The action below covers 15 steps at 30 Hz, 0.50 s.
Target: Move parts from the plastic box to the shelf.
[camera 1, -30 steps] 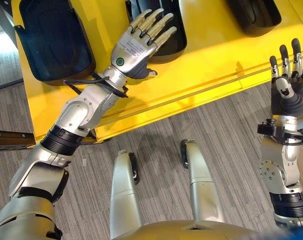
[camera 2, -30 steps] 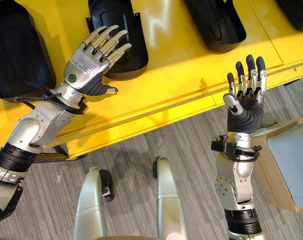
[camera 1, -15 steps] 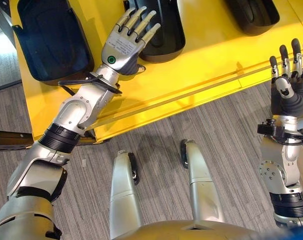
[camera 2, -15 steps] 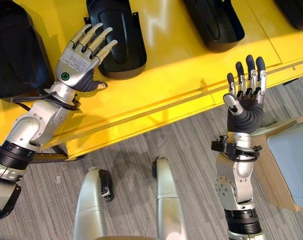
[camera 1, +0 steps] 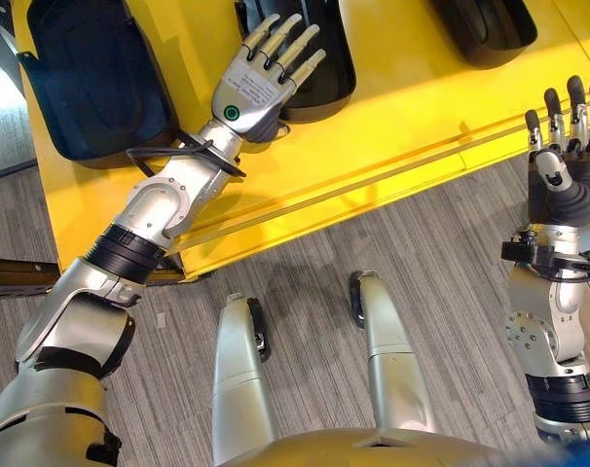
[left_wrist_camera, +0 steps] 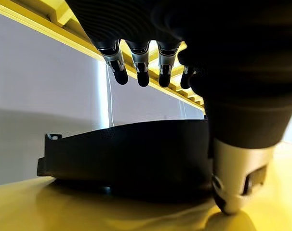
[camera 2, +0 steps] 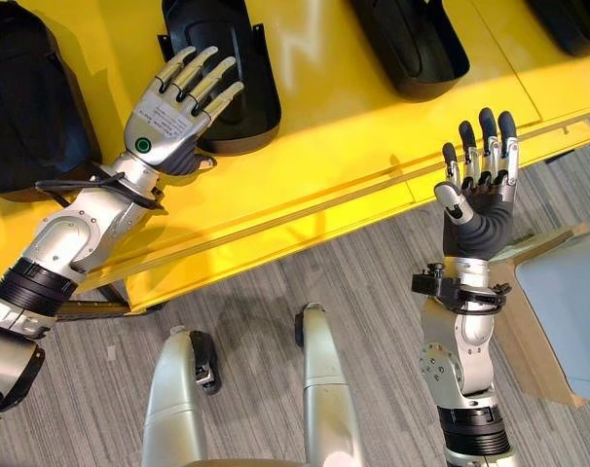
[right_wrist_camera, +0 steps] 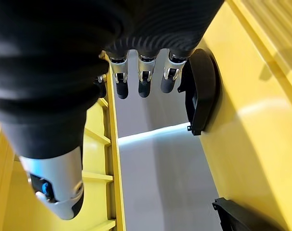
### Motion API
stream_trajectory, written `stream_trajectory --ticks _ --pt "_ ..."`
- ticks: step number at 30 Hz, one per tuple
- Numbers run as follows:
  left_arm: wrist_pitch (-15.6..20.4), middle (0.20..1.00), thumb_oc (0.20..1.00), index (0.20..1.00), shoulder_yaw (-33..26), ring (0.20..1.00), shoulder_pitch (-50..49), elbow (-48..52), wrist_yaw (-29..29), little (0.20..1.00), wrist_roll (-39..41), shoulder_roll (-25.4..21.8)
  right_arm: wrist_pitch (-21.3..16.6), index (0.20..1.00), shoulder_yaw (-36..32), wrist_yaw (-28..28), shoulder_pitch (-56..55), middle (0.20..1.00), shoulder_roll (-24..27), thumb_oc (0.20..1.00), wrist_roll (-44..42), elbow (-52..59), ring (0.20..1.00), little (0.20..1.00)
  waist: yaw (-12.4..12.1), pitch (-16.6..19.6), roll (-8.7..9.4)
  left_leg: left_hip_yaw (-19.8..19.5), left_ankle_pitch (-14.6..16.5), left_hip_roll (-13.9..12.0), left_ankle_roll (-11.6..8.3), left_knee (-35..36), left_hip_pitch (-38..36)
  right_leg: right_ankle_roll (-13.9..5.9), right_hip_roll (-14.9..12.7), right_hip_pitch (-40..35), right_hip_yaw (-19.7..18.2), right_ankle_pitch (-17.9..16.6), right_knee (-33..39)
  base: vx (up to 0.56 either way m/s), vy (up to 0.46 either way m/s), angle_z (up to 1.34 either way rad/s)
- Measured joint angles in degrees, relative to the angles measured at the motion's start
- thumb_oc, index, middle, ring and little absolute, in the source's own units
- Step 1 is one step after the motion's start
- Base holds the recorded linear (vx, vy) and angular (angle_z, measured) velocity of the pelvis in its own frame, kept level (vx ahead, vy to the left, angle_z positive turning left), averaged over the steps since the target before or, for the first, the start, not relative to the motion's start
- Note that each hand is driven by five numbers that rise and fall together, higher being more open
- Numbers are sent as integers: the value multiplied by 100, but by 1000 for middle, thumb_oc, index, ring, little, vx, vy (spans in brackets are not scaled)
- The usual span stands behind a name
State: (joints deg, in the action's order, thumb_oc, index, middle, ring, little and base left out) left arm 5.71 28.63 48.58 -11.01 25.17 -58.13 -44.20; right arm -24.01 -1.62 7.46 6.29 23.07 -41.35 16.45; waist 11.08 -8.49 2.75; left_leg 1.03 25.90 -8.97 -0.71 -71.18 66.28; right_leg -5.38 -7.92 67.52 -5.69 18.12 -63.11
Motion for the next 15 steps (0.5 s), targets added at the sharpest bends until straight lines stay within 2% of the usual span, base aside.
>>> stream_trajectory --ticks 15 --pt "-193 1000 1000 1000 84 1000 265 -391 18 1000 3 87 -3 1000 -1 52 -13 1000 2 1000 0 0 1000 1000 69 16 -9 10 1 -10 -3 -14 -6 2 48 12 -19 -1 -16 0 0 0"
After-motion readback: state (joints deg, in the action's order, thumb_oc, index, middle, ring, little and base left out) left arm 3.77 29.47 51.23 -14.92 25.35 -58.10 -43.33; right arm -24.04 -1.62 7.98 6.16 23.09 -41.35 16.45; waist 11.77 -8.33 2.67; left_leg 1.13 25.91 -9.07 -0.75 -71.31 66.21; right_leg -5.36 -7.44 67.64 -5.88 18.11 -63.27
